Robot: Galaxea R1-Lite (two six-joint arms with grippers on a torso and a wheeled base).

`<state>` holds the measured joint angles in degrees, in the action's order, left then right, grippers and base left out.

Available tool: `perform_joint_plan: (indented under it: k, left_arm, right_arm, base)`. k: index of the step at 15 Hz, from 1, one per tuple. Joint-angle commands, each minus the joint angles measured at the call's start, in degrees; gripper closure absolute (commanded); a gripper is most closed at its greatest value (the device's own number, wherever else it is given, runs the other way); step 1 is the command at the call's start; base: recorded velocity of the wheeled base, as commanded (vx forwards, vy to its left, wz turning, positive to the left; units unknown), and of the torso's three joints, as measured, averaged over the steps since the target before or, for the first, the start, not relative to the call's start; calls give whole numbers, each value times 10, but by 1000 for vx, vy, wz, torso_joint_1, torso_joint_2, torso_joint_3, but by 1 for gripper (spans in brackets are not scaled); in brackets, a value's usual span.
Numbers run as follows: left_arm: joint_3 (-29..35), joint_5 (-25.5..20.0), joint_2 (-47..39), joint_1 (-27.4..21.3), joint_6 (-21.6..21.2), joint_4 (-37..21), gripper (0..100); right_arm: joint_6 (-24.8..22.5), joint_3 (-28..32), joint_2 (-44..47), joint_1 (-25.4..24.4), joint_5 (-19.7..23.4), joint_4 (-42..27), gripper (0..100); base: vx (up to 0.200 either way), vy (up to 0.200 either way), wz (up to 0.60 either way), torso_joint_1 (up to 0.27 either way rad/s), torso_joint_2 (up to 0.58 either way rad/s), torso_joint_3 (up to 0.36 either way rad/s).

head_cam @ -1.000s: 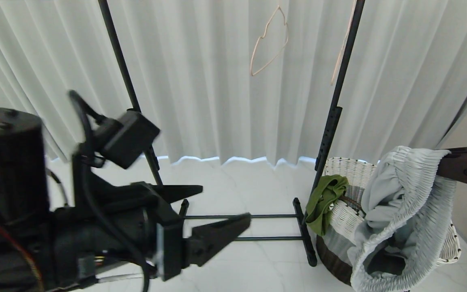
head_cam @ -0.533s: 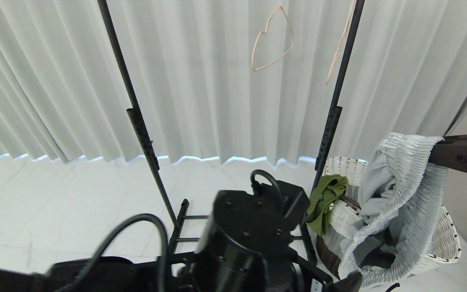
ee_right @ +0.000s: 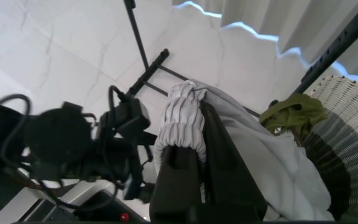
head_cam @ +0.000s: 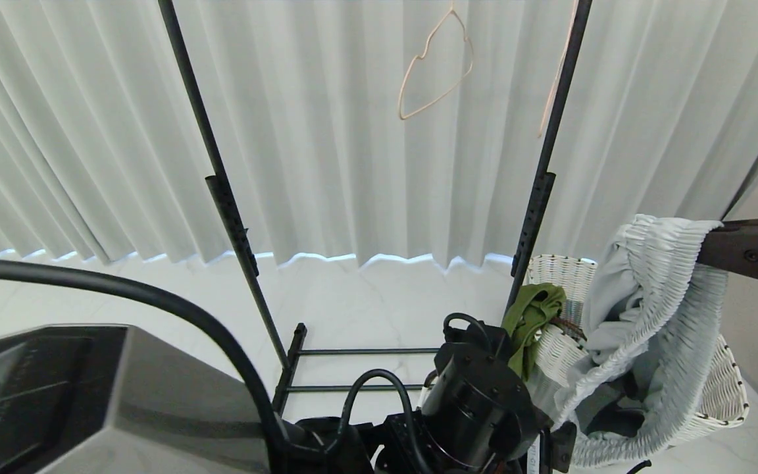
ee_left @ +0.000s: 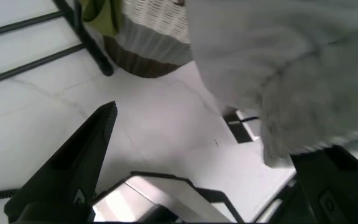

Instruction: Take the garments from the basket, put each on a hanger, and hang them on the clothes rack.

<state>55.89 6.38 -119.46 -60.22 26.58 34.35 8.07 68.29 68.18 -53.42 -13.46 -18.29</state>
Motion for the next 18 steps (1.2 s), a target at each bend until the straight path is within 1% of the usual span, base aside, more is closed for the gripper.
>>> perform_joint_plan:
  k: [1, 2, 3, 4, 6, 8, 9, 11, 12, 13, 15, 16, 18]
  left_arm:
    - [2, 7, -33, 4, 5, 10, 0]
    - [0, 7, -39, 4, 19, 36, 0]
    - [-1, 7, -39, 3, 22, 40, 0]
    - [-3, 7, -39, 3, 22, 40, 100]
    - [-10, 9, -32, 2, 22, 41, 100]
    - [-54, 10, 15, -3, 18, 41, 100]
    - [-76, 10, 59, -5, 17, 43, 100]
    - [-89, 9, 154, 0, 8, 41, 100]
    - [-90, 5, 208, 9, -6, 10, 100]
    - [-82, 3, 265, 13, -21, -61, 100]
    - [-47, 1, 357, 13, -23, -155, 100]
    - [-32, 1, 389, 13, -25, -189, 100]
    - [-5, 2, 460, 14, -48, -287, 100]
  right_arm:
    - [1, 0, -2, 0, 0, 0, 100]
    - [2, 1, -4, 0, 1, 0, 100]
    - [2, 1, -5, 0, 1, 0, 100]
    - [2, 1, -5, 0, 1, 0, 100]
    - [2, -1, -6, 2, 1, -1, 100]
    - [2, -4, -6, 7, 0, -1, 100]
    - [2, -9, -6, 17, -1, 0, 100]
    - [1, -12, -6, 30, -1, 4, 100]
    - [0, -13, -6, 34, -1, 7, 100]
    - [-1, -13, -5, 37, -2, 8, 100]
    - [-2, -16, -5, 38, -2, 9, 100]
    - [-4, -21, -5, 38, -2, 15, 100]
    - [-15, -47, -5, 37, -2, 56, 100]
  base:
    - [0, 0, 0, 0, 0, 0]
    - [0, 0, 0, 0, 0, 0]
    - [0, 0, 0, 0, 0, 0]
    - [0, 0, 0, 0, 0, 0]
    - [0, 0, 0, 0, 0, 0]
    - [0, 0, 0, 0, 0, 0]
    - [0, 0, 0, 0, 0, 0]
    - [0, 0, 0, 0, 0, 0]
    - [0, 0, 0, 0, 0, 0]
    - [0, 0, 0, 0, 0, 0]
    - [0, 0, 0, 0, 0, 0]
    - [0, 0, 0, 0, 0, 0]
    - [0, 0, 0, 0, 0, 0]
